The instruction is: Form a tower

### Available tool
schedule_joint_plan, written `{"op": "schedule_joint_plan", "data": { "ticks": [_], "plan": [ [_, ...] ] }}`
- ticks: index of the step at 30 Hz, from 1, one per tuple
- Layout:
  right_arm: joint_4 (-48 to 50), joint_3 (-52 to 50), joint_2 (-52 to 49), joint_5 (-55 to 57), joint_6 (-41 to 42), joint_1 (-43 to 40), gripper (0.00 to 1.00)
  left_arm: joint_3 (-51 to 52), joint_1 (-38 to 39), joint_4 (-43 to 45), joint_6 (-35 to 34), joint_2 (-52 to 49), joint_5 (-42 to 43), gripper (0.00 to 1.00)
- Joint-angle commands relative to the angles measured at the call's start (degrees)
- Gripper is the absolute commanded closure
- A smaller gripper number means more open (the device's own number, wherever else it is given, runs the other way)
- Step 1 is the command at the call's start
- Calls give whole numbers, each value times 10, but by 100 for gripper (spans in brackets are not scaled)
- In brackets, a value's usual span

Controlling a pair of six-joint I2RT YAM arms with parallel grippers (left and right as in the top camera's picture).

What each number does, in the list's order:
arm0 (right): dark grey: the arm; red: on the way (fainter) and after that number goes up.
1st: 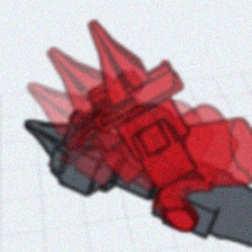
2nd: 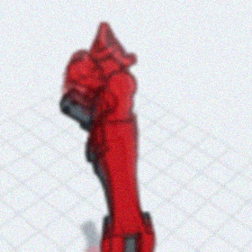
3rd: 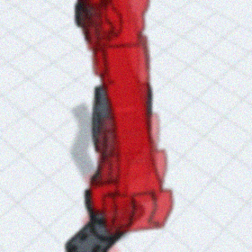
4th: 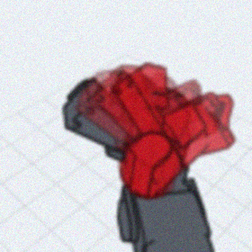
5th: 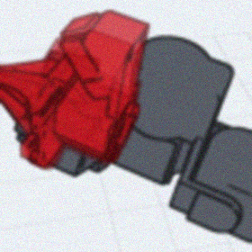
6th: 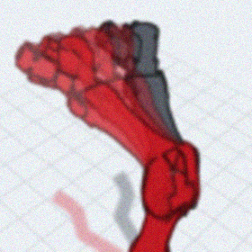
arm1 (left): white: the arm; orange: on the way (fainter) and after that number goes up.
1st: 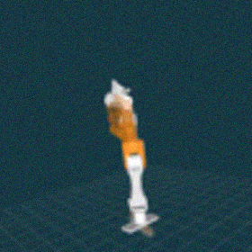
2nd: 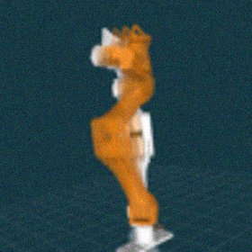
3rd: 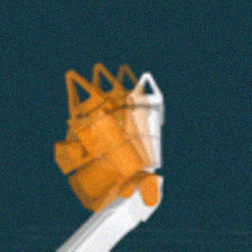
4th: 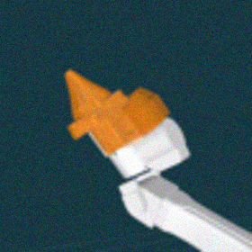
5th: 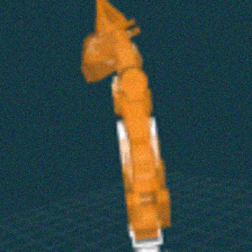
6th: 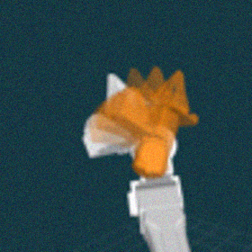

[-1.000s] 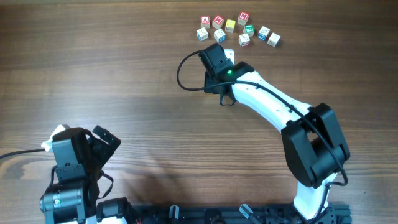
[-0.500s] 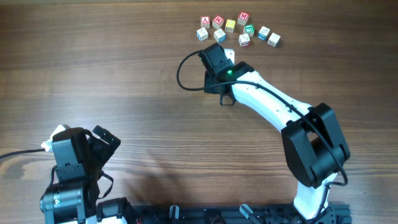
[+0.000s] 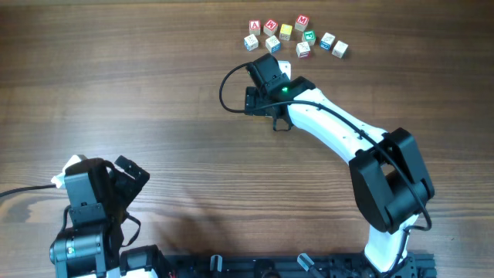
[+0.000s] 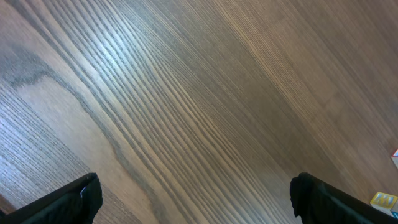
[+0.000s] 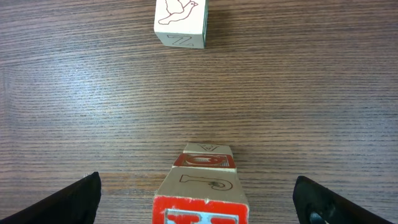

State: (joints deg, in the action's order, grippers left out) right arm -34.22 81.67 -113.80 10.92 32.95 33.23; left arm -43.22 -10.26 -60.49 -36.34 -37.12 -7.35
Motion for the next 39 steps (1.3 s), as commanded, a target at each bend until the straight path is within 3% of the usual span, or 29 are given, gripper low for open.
{"op": "schedule_joint_plan", "data": {
  "ticks": [1, 17, 24, 28, 39],
  "plan": [
    [-4, 23, -6, 0, 0, 2, 0, 3, -4, 0, 5, 3, 5, 0],
    [-107, 58, 268, 124, -14, 1, 0, 3, -4, 0, 5, 3, 5, 0],
    [-138, 58, 303, 154, -12, 1, 0, 3, -4, 0, 5, 3, 5, 0],
    [-160, 58, 340, 244, 48, 1, 0, 3, -4, 0, 5, 3, 5, 0],
    [-250, 58, 520, 240, 46, 1, 0, 3, -4, 0, 5, 3, 5, 0]
  ]
}}
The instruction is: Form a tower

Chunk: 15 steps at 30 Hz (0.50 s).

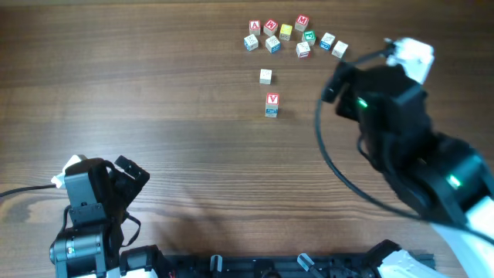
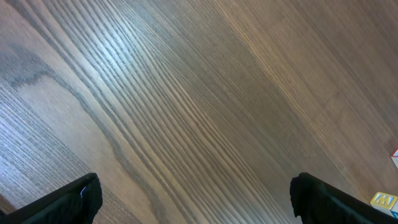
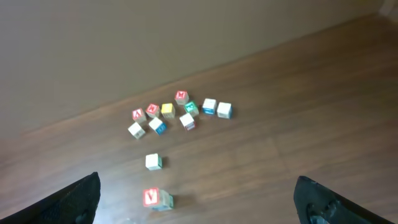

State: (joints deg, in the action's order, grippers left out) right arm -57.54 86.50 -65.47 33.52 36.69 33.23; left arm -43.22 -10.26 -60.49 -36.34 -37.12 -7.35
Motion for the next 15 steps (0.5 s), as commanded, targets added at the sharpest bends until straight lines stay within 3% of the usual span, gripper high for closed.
{"op": "schedule_joint_plan", "data": {
  "ticks": [1, 15],
  "plan": [
    [-34, 10, 50, 14, 9, 1, 0, 3, -4, 0, 5, 3, 5, 0],
    [-46, 10, 4, 38, 8, 1, 0, 3, -4, 0, 5, 3, 5, 0]
  ]
}}
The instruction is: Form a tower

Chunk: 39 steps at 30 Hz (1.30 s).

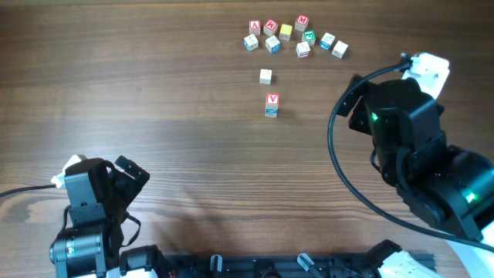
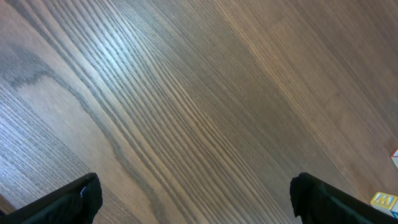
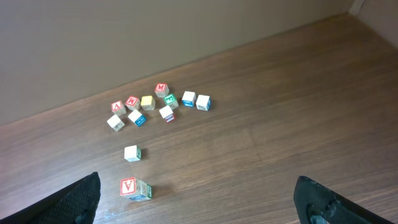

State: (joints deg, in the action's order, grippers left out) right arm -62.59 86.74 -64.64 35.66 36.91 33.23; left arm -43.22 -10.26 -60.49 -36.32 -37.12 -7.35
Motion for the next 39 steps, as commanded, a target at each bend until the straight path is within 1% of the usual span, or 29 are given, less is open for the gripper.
{"op": "schedule_joint_plan", "data": {
  "ticks": [1, 6, 8, 10, 11, 13, 15, 16, 17, 18, 19, 21, 23, 26, 29, 32, 36, 39],
  "plan": [
    [5, 7, -4, 17, 6, 1, 0, 3, -4, 0, 5, 3, 5, 0],
    [-10, 7, -9, 14, 6, 1, 0, 3, -4, 0, 5, 3, 5, 0],
    [-17, 7, -9, 71, -1, 1, 0, 3, -4, 0, 5, 3, 5, 0],
    [-24, 7, -3, 155, 3, 1, 1, 3, -4, 0, 5, 3, 5, 0],
    [-24, 7, 3, 165, 8, 1, 0, 3, -4, 0, 5, 3, 5, 0],
    [-21, 5, 11, 165, 8, 1, 0, 3, -4, 0, 5, 3, 5, 0],
    [10, -14, 28, 166, 3, -7, 0, 3, -4, 0, 5, 3, 5, 0],
    [32, -28, 38, 150, -17, -18, 0, 3, -4, 0, 5, 3, 5, 0],
    [70, -46, 52, 107, -66, -37, 0, 3, -4, 0, 5, 3, 5, 0],
    [126, -71, 72, 34, -143, -62, 0, 3, -4, 0, 5, 3, 5, 0],
    [169, -92, 89, -31, -200, -83, 0, 3, -4, 0, 5, 3, 5, 0],
    [241, -148, 132, -137, -268, -123, 0, 3, -4, 0, 5, 3, 5, 0],
    [304, -245, 207, -179, -261, -163, 0, 3, -4, 0, 5, 3, 5, 0],
    [382, -366, 309, -209, -258, -188, 0, 3, -4, 0, 5, 3, 5, 0],
    [477, -518, 442, -217, -237, -224, 0, 3, -4, 0, 5, 3, 5, 0],
    [535, -617, 524, -219, -186, -268, 0, 3, -4, 0, 5, 3, 5, 0],
    [604, -717, 595, -232, -149, -339, 0, 3, -4, 0, 5, 3, 5, 0],
    [628, -780, 645, -237, -138, -369, 0, 3, -4, 0, 5, 3, 5, 0]
  ]
}}
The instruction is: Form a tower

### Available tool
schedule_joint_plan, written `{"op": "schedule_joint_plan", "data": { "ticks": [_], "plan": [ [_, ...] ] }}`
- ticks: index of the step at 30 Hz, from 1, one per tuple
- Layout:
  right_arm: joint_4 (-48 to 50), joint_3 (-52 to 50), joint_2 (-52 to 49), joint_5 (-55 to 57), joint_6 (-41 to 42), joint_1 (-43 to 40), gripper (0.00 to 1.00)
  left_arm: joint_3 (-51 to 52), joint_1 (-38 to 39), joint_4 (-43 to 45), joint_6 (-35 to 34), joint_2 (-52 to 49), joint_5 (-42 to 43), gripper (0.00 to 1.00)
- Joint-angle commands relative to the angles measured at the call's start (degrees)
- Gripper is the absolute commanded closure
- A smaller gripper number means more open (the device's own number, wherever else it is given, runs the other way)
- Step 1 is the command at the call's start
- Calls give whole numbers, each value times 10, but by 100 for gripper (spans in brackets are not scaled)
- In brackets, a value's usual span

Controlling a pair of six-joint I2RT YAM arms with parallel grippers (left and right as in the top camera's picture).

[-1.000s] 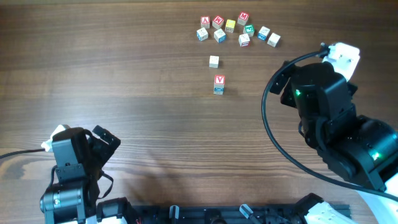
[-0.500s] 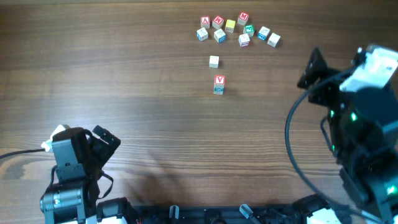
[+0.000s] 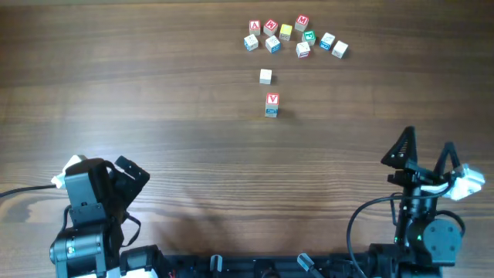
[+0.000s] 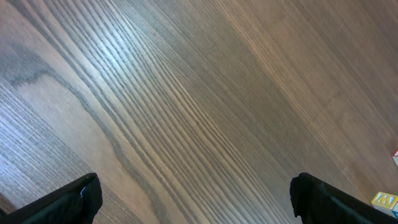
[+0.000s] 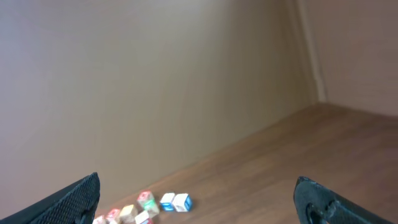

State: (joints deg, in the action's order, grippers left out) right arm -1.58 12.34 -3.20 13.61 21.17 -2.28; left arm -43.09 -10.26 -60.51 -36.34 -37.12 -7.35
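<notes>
A short stack topped by a red-lettered block (image 3: pixel 271 104) stands mid-table; its height cannot be told from above. One white block (image 3: pixel 265 76) lies just beyond it. Several loose letter blocks (image 3: pixel 295 35) cluster at the far edge and show small as blocks (image 5: pixel 174 202) in the right wrist view. My right gripper (image 3: pixel 427 150) is at the near right edge, tilted up and open with nothing in it; it also shows as the right gripper (image 5: pixel 199 202). My left gripper (image 4: pixel 199 199) hangs open over bare wood at the near left.
The left arm's base (image 3: pixel 89 208) sits at the near left corner. A yellow block's edge (image 4: pixel 384 200) peeks in at the left wrist view's right border. A plain beige wall (image 5: pixel 155 81) rises behind the table.
The right arm has gone from the table's right middle to the near right edge. Its camera now faces the wall. The left arm and the blocks are unchanged.
First my right gripper was open and low right at the stack, the white block just beyond. Then it was lifted away to the right with the stack standing free. It was further back after that, and now rests at the near edge. The left arm stayed put.
</notes>
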Motion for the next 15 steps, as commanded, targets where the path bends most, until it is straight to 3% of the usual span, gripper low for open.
{"op": "schedule_joint_plan", "data": {
  "ticks": [1, 6, 15],
  "plan": [
    [31, -53, 30, -22, 19, -17, 0, 1, -4, 0, 5, 3, 5, 0],
    [40, -120, 30, -22, 5, -19, 0, 1, -4, 0, 5, 3, 5, 0],
    [29, -120, 30, -43, -1, -19, 0, 1, -4, 0, 5, 3, 5, 0]
  ]
}}
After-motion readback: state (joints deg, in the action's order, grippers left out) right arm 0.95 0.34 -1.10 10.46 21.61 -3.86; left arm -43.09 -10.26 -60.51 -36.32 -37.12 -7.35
